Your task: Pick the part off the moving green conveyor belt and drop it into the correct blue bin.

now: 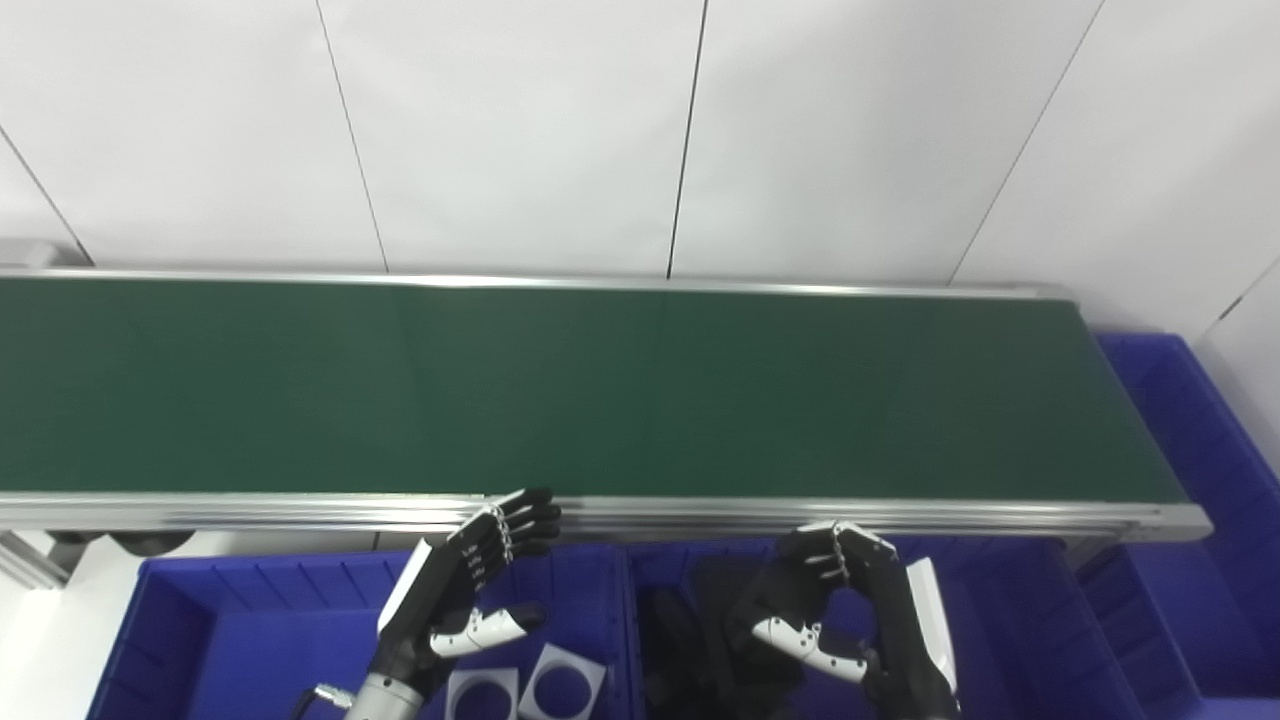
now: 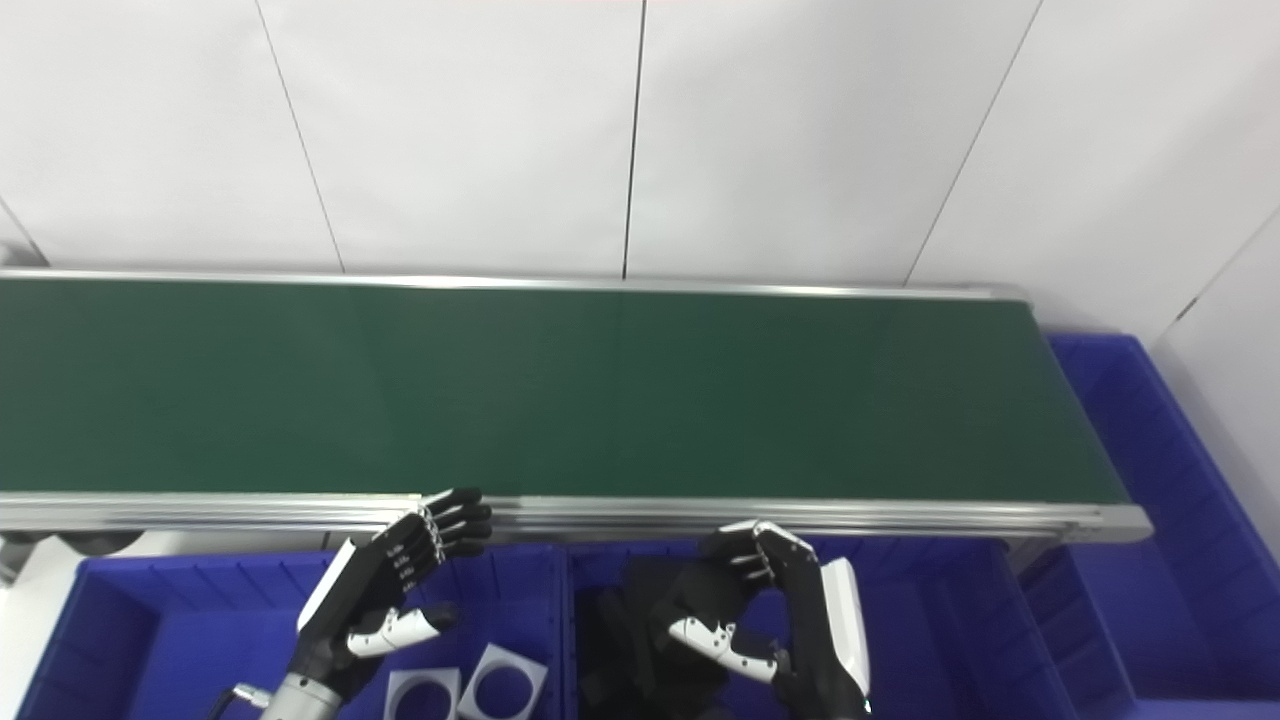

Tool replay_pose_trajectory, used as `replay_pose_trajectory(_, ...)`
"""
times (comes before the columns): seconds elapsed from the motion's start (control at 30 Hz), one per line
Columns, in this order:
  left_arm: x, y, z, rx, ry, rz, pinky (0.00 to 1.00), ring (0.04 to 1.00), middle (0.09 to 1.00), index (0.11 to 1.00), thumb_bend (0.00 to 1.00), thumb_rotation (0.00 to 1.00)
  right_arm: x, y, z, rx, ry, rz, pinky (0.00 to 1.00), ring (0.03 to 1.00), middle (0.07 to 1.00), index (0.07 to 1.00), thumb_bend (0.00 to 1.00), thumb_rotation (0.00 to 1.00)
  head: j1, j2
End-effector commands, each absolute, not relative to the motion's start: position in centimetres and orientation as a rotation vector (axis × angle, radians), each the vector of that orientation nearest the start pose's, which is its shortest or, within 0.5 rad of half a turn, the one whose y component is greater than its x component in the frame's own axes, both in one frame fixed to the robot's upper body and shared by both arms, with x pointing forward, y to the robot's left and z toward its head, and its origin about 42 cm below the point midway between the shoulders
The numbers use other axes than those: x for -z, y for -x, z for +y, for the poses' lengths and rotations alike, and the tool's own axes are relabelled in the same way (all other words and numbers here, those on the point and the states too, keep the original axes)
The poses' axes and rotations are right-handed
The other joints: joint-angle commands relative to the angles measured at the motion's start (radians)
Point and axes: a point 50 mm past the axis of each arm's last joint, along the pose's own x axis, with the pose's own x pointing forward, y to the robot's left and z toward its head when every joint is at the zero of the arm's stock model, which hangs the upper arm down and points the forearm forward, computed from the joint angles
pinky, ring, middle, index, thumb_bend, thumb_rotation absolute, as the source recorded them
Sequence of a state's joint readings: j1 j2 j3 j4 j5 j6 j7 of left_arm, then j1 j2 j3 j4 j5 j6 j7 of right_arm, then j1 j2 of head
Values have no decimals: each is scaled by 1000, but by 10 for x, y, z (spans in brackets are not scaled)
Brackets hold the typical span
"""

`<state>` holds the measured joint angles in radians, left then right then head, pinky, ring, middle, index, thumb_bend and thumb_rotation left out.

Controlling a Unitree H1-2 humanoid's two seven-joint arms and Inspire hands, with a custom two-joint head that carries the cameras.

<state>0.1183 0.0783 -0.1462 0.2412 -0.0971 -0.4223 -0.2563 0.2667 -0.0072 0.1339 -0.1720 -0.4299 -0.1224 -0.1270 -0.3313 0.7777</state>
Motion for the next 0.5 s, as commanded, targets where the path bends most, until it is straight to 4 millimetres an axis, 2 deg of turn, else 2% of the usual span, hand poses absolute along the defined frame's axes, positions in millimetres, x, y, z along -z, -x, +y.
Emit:
replay_pose_trajectory(0.0,-42,-230,197,356,23,-125,711,749,772,804,941,479,-103,-204,-186,18,394,-180,360,451,516,498,501,0,-1,1)
replay_pose_trajectory(0.17,-45,-230,198,353,22,-130,718,748,767,798,943,482,-100,-208,-182,5,429,-176,357,450,523,492,500,0,-11,13)
replay_pose_trajectory(0.47,-50,-230,202,357,27,-132,732,765,777,801,946,480,-94,-210,-181,-27,590,-200,420,440,510,488,503,0,-28,28)
